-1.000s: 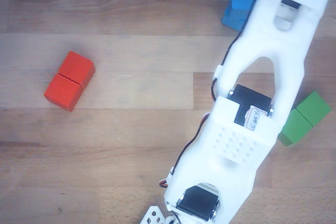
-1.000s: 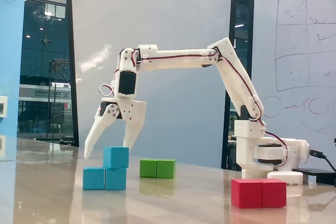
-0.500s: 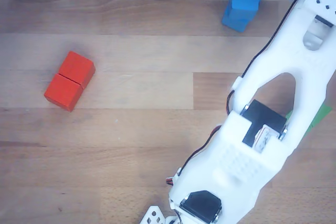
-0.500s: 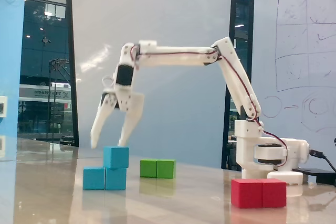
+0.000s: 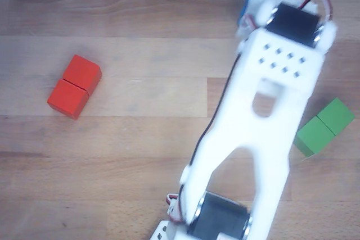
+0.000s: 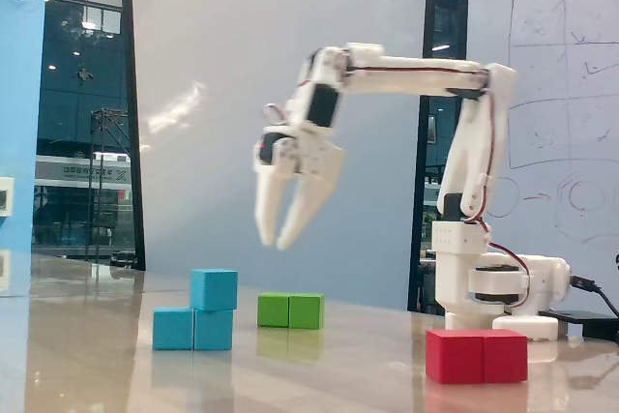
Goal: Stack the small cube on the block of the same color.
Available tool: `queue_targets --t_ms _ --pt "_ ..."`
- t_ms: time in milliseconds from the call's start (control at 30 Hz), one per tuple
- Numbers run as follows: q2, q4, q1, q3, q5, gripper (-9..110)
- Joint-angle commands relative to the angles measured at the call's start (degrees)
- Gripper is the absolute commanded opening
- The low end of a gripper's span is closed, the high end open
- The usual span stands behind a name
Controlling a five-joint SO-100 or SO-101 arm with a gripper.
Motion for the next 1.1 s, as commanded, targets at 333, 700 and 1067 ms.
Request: queue_targets --t_ms 333,700,1067 --pt "43.42 -12.57 -16.08 39.55 0.44 4" --pt "69.08 -14.24 -16.17 62.31 0.35 4" --pt "87.80 -5.01 -15.82 66.53 0.35 4"
